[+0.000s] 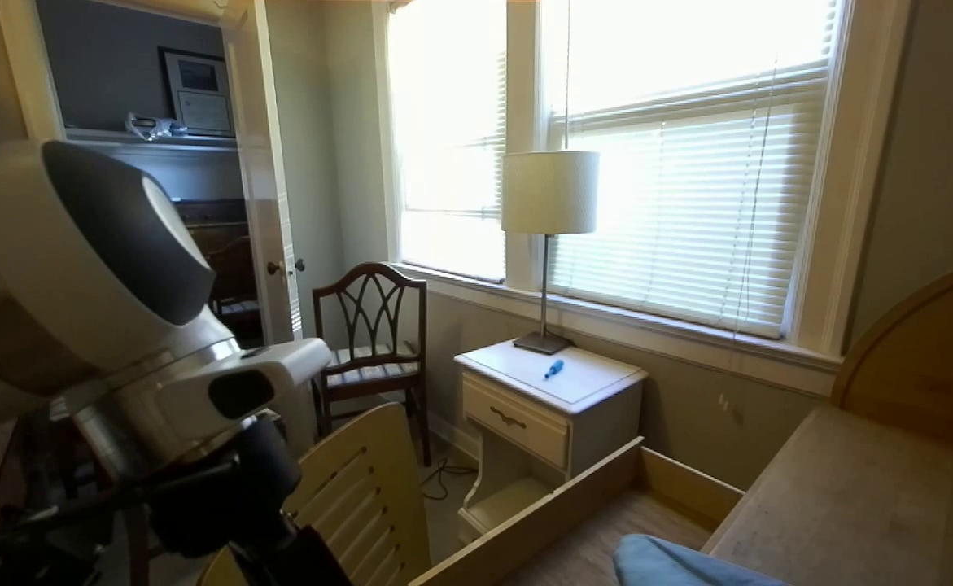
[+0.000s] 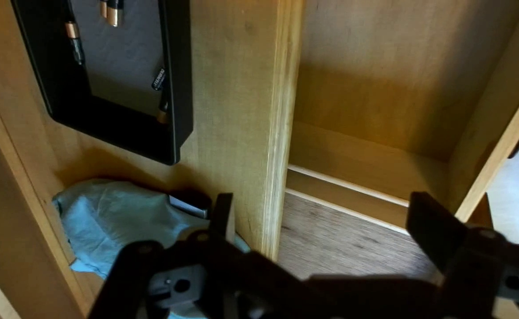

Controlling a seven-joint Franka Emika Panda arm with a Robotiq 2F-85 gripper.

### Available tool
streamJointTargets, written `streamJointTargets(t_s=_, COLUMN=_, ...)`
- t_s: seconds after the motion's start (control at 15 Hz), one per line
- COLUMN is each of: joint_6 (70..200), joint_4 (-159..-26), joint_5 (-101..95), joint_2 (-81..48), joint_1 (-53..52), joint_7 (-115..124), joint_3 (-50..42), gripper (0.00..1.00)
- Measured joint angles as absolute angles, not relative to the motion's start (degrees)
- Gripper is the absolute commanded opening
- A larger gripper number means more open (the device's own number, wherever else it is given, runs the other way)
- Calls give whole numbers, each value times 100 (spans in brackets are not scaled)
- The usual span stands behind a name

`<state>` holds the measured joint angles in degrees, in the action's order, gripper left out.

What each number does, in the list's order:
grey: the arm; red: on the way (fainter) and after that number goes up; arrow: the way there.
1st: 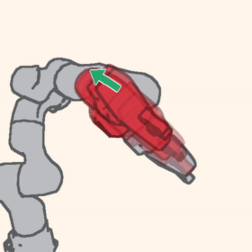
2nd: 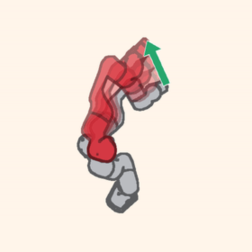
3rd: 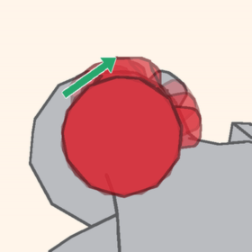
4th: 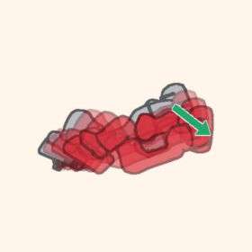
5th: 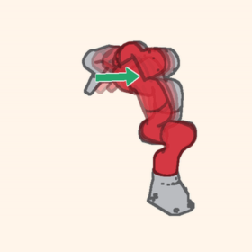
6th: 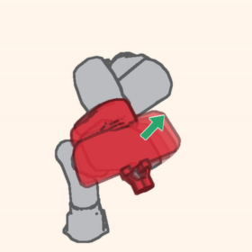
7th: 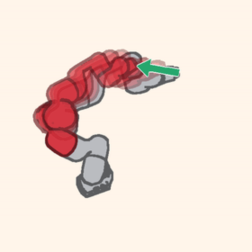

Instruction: Open the topmost drawer on the right.

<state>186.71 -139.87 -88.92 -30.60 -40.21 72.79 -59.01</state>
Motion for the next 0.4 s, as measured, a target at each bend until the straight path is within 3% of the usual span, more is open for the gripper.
streamJointTargets(t_s=0.4, joint_6=18671, joint_4=-14037, joint_5=-8892, joint_2=-3037, joint_1=-4064, joint_7=7279, joint_3=-5878, gripper=100)
